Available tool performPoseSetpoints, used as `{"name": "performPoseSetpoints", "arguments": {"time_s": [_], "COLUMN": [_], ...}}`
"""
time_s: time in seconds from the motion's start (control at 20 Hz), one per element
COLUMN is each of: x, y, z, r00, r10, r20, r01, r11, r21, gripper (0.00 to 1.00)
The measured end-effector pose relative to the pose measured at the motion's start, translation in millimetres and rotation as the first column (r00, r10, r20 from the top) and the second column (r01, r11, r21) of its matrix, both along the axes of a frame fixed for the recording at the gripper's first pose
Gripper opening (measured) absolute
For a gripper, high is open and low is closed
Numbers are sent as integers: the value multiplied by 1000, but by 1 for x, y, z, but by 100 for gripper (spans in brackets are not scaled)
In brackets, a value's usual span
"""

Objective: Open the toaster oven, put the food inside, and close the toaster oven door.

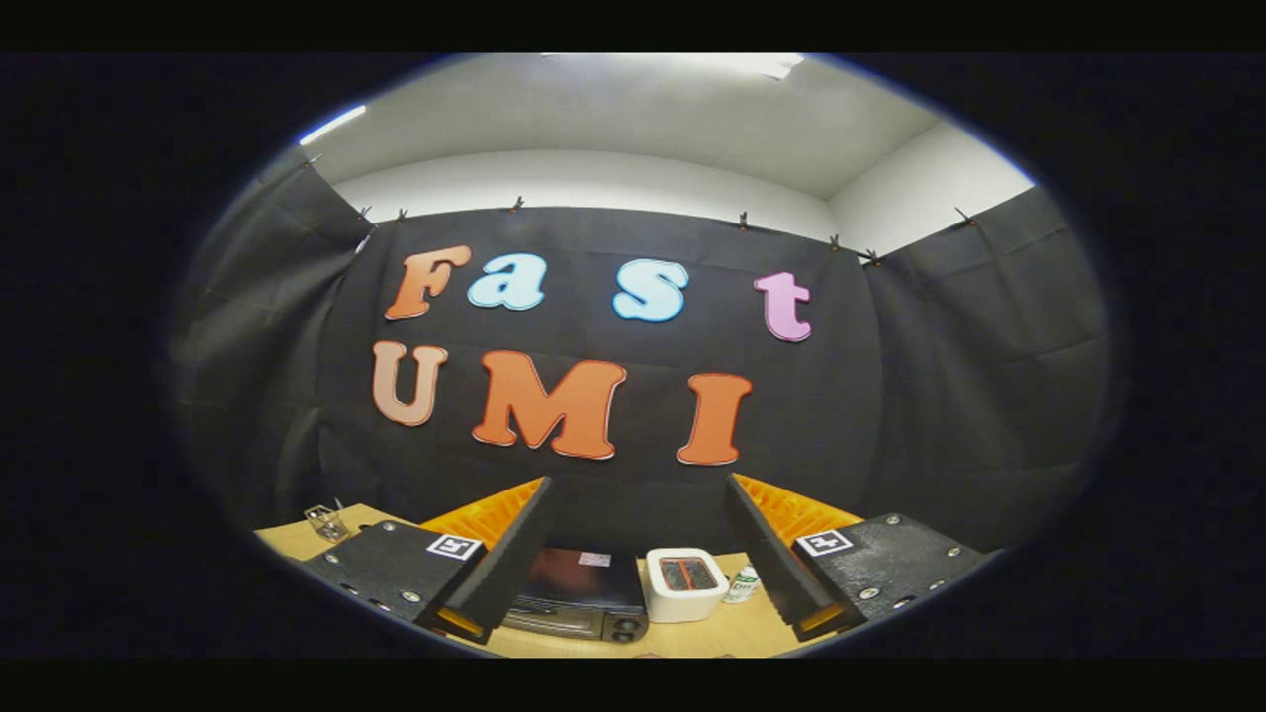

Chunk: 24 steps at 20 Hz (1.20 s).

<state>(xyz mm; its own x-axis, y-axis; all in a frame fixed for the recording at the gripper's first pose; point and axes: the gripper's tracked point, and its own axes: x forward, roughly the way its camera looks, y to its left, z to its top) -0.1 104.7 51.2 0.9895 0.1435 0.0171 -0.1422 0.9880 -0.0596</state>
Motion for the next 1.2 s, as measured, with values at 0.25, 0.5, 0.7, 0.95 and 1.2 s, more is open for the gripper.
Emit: {"name": "performPoseSetpoints", "arguments": {"time_s": [0.25,0.5,0.7,0.95,1.2], "x": [4,9,15,28,47], "y": [18,45,73,103,122], "z": [-4,-30,-72,-143,-216], "r00": [999,995,982,943,885], "r10": [30,71,114,143,109], "r20": [-18,-67,-150,-300,-453], "r01": [-30,-70,-111,-130,-84], "r11": [999,997,993,989,994], "r21": [24,19,29,64,75], "gripper": [100,100,100,100,100]}}
